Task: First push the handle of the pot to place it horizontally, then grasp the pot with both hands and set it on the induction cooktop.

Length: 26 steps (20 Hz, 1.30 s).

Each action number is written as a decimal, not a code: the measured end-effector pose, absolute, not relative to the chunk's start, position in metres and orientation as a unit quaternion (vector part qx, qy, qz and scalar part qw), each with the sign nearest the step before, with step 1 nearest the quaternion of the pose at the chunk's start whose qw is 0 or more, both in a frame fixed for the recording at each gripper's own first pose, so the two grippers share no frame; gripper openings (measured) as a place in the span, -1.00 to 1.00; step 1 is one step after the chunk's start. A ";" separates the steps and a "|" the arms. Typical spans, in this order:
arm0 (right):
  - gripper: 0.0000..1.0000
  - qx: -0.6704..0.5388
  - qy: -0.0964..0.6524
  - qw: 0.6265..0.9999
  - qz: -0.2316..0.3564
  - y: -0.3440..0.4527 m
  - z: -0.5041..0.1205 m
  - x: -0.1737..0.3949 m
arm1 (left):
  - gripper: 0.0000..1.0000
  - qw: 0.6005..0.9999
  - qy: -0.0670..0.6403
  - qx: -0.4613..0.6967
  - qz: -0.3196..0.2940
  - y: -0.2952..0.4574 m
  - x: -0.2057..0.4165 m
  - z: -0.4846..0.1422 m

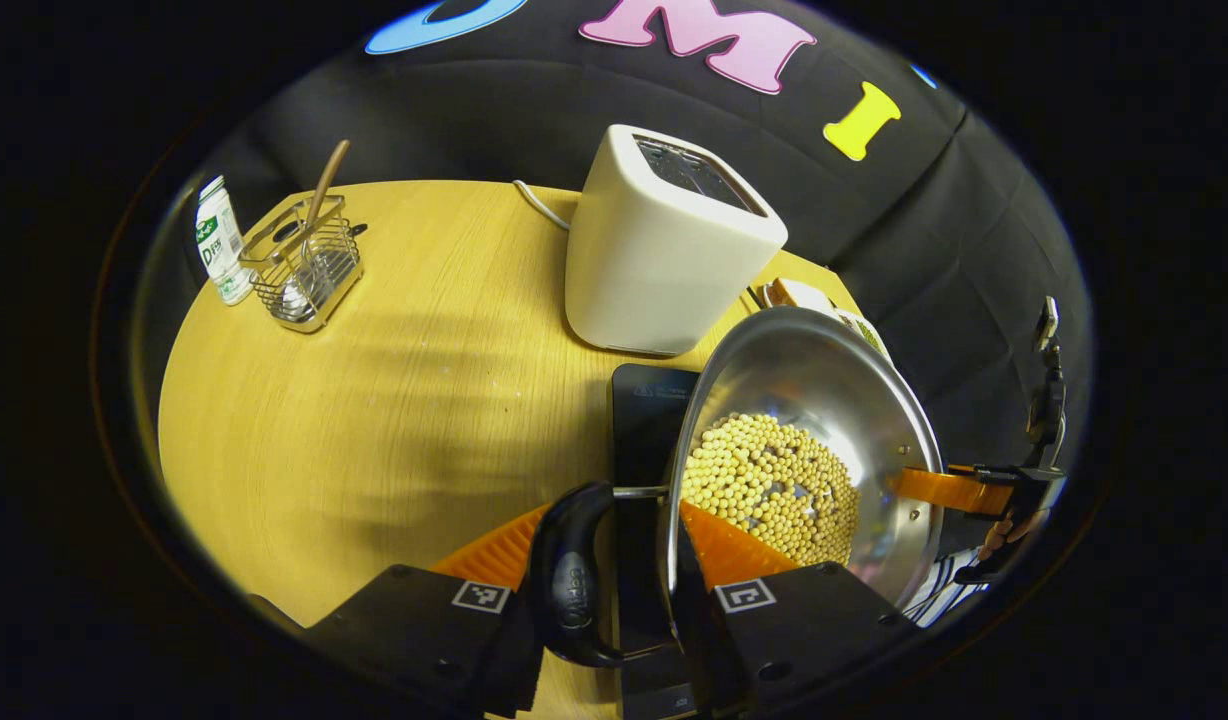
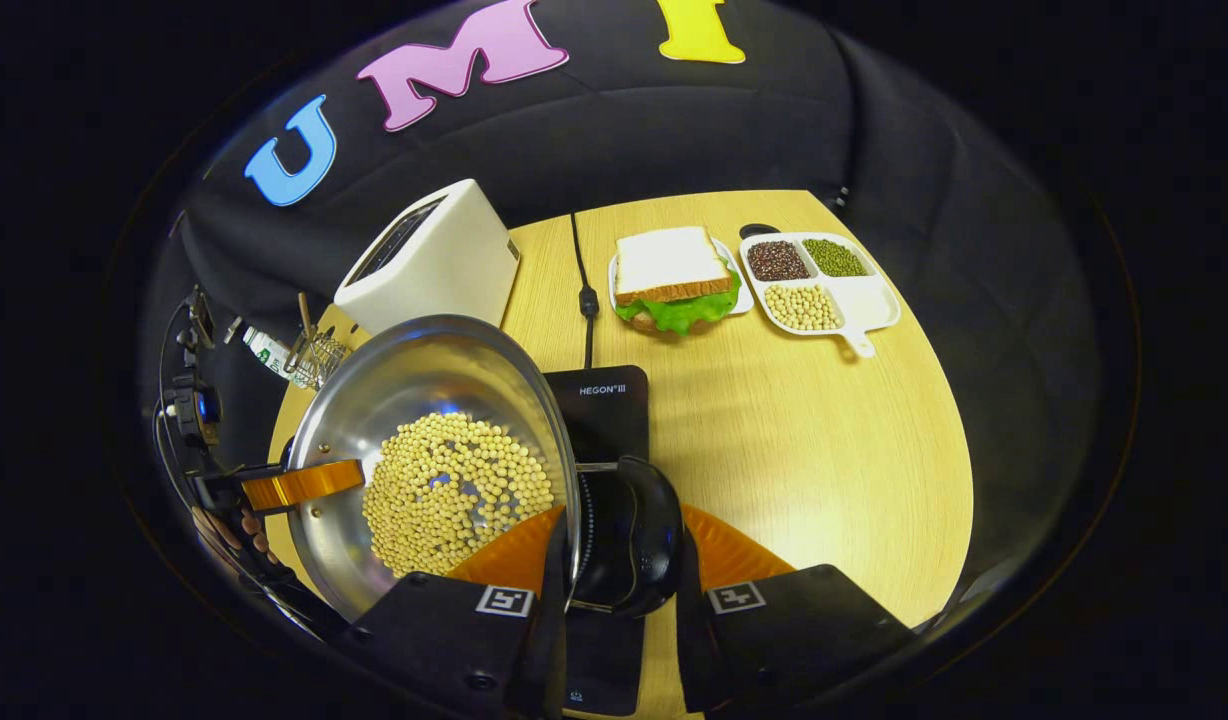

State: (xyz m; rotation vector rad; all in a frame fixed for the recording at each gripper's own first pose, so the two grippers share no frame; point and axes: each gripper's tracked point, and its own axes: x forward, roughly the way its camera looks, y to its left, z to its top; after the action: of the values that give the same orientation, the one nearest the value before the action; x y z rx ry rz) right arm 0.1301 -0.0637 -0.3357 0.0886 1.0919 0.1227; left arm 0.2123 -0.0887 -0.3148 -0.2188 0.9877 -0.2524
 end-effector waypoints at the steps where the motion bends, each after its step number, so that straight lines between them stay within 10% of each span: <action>1: -0.04 0.041 0.517 0.853 0.059 -0.063 -0.335 0.130 | 0.19 0.865 0.475 -0.109 -0.119 -0.088 0.211 -0.316; 12: 0.11 0.035 0.505 0.861 0.054 -0.067 -0.327 0.128 | 0.50 0.878 0.459 -0.073 -0.112 -0.084 0.209 -0.293; 16: 0.60 0.038 0.482 0.874 0.048 -0.074 -0.311 0.128 | 0.92 0.887 0.448 -0.055 -0.099 -0.077 0.203 -0.279; 17: 1.00 0.036 0.479 0.876 0.045 -0.078 -0.309 0.129 | 0.92 0.888 0.447 -0.047 -0.097 -0.076 0.200 -0.274; 26: 0.98 0.027 0.350 0.936 0.033 -0.097 -0.230 0.133 | 0.91 0.946 0.314 -0.025 -0.074 -0.077 0.177 -0.180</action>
State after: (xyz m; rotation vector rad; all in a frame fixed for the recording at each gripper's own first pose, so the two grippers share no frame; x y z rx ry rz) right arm 0.1334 -0.0969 -0.2304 0.0556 0.7146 0.0682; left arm 0.1775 -0.0771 -0.1796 -0.0507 0.6399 -0.1515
